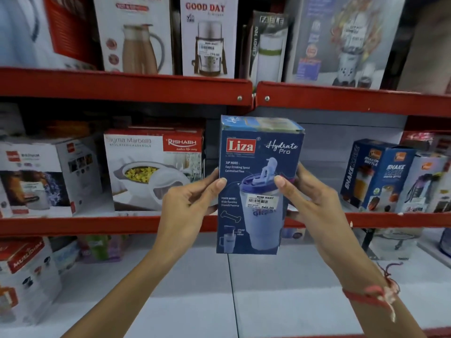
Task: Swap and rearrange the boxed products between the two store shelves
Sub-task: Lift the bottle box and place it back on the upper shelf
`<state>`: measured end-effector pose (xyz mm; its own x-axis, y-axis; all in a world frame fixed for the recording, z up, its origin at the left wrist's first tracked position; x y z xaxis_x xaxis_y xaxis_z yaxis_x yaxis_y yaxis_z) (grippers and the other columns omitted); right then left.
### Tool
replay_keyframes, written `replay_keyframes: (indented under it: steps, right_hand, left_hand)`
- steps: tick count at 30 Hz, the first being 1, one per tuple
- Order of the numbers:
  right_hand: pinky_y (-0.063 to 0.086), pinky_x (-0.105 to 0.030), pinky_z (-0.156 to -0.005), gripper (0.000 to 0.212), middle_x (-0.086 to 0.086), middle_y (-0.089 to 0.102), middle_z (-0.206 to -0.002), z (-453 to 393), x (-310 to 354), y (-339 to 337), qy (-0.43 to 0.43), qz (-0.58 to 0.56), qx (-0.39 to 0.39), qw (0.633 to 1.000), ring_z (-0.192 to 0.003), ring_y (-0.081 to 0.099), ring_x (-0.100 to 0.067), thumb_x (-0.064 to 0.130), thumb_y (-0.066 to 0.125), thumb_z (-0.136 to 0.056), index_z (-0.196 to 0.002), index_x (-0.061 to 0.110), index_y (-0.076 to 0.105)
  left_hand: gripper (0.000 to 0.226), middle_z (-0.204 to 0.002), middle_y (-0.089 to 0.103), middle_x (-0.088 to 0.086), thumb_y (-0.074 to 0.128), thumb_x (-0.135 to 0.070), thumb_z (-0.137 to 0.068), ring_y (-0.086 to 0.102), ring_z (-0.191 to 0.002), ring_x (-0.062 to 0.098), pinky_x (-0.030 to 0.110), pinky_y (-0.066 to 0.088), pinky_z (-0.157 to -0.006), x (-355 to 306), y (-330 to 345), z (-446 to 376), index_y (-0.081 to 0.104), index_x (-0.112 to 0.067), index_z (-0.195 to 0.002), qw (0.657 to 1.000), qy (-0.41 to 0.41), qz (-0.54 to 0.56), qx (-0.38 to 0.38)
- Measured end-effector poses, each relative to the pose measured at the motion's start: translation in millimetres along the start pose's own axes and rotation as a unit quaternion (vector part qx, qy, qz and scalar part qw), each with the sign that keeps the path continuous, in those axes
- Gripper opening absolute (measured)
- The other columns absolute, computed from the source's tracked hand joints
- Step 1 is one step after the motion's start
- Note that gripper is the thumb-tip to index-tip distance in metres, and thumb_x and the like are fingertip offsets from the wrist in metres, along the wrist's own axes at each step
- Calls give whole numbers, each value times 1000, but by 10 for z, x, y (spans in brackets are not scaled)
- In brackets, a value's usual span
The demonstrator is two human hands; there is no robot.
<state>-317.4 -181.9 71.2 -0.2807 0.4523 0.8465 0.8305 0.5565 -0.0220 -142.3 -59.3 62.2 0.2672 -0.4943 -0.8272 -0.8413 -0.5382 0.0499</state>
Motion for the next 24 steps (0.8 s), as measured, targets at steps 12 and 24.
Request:
replay_keyframes:
  steps: [12, 24]
  right_hand:
    - [57, -11, -67, 55, 24, 72, -116, -150, -105, -144, -5, -6, -1, 1000, -102, 68, 8, 41, 69, -77, -131, 41, 60]
    - [63, -28, -75, 45, 14, 74, -118, -951, -787, -467, 18, -8, -1, 1000, -107, 70, -5, 25, 65, -91, -134, 36, 58]
  left_hand:
    - [24, -105, 76, -13, 62, -35, -80, 71, -98, 7, 20, 59, -61, 200, 144, -171, 71, -41, -102, 999, -12, 34, 18]
    - [35, -97, 76, -22, 64, -17, -87, 72, -96, 5, 22, 60, -66, 962, 477, -998, 64, -11, -121, 998, -40, 34, -17]
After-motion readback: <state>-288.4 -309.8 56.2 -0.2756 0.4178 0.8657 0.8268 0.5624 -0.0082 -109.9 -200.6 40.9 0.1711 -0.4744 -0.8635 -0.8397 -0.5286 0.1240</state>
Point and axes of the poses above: each hand's wrist, its own z-axis away from the middle knuckle, its own y-axis out of the palm, x = y × z, the point moved 9 cm from there along -z, towards the middle knuckle
